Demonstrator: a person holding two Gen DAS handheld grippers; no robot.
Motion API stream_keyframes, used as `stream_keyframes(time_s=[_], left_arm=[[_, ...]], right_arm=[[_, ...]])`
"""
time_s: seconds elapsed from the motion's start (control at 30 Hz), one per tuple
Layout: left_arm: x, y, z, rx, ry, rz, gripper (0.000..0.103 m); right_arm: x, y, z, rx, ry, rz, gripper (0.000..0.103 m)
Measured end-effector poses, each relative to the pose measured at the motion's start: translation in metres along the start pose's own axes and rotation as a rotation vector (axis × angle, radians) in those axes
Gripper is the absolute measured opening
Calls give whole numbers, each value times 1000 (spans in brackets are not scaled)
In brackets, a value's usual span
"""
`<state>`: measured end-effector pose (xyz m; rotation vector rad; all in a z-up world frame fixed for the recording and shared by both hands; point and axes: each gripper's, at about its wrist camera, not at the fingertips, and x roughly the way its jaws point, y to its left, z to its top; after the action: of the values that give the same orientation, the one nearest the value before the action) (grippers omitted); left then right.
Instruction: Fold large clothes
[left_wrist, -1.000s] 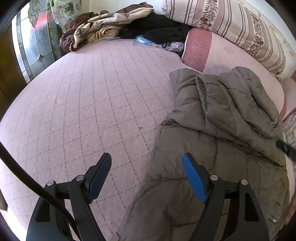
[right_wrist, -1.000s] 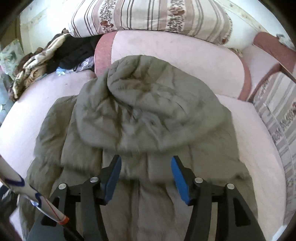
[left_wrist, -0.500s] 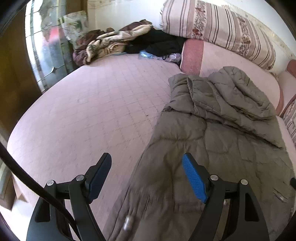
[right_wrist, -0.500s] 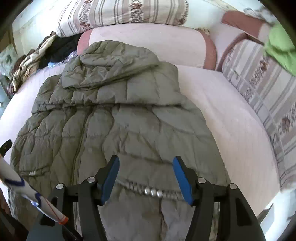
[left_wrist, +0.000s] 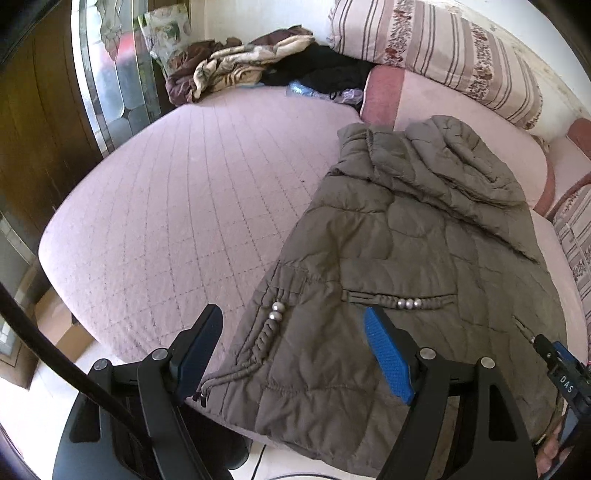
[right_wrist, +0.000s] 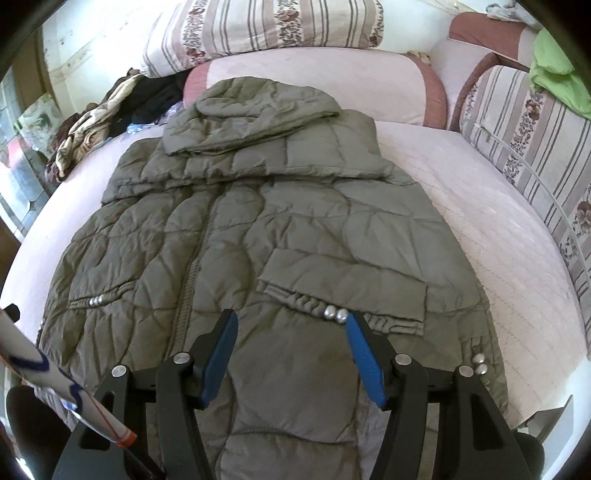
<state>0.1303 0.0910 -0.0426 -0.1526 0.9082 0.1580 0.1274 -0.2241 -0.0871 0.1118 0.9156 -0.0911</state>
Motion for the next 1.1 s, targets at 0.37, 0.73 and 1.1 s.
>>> stream_keyframes(time_s=[0.37, 0.73, 1.1], left_arm=[[-16, -25, -12, 92, -30, 20, 78], [-16, -29, -17, 111, -33, -15, 78], [-7, -22, -20, 85, 14, -48, 78]], right_arm=[[-3, -11, -17, 16, 3, 3, 67], [-3, -13, -21, 24, 6, -14, 67], [-1, 1, -23, -18, 9, -24, 69]])
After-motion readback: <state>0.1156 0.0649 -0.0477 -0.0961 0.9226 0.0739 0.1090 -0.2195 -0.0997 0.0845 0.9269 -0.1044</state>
